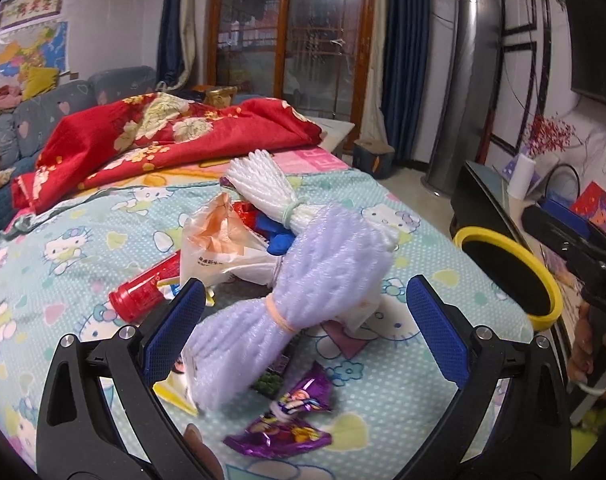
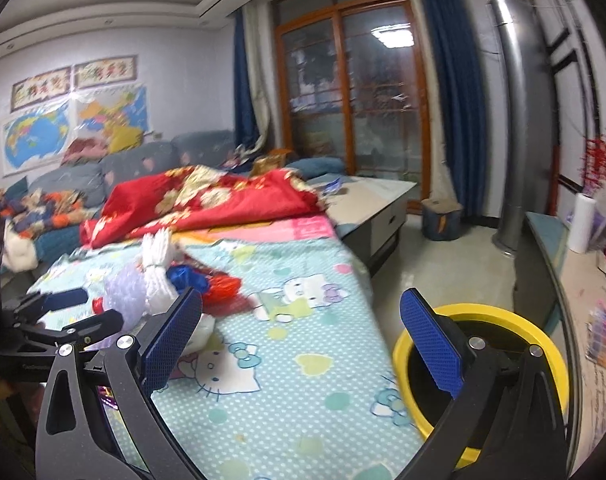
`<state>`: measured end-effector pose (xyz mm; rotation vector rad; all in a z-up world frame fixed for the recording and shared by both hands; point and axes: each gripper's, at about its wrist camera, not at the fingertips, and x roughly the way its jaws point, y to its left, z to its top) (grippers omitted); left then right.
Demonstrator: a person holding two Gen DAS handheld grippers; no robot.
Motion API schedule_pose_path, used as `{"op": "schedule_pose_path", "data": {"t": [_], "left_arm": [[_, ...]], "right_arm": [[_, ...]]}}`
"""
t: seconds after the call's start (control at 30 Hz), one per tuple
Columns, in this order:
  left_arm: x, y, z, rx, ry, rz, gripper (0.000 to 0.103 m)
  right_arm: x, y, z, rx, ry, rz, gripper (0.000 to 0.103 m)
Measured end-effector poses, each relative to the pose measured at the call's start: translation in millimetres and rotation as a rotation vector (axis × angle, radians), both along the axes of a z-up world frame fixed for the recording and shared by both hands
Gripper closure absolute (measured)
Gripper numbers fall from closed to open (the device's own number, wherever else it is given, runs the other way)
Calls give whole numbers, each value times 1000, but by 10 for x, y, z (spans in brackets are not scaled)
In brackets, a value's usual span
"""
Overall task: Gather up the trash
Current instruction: 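Close the left gripper on the lavender foam net while the right gripper grasps the white foam net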
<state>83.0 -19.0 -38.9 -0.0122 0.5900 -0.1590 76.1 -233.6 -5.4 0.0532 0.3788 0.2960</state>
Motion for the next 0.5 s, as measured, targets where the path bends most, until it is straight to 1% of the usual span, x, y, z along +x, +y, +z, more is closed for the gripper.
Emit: {"op": "schedule_pose_path", "data": {"t": [0.1,0.13,0.17,0.2,0.23,0.3,0.37,0.4,0.43,0.5], "left_arm": [[64,74,-42,4,28,-11,11],[84,98,-54,-3,41,-19,11],[107,104,-72,3,57,-28,11],[125,107,-85,18,64,-26,11],[135,113,-96,22,67,-31,11],[150,132,-119,20,74,-46,20],[169,144,-133,19,84,-64,24],[180,149,-141,17,89,-78,28],[194,158,-146,14,94,-87,30],[208,164,-162,4,102,-107,36]], "right_arm": [[163,119,-35,-9,45,85,9],[216,155,-47,-12,64,111,16],[274,204,-69,-17,86,135,21],[323,249,-90,-23,106,160,23],[365,288,-106,-24,122,188,29],[423,369,-139,-30,145,239,32],[445,440,-154,-43,161,289,35],[451,479,-158,-54,164,317,36],[450,511,-158,-61,166,334,36],[467,590,-157,-77,174,370,38]]}}
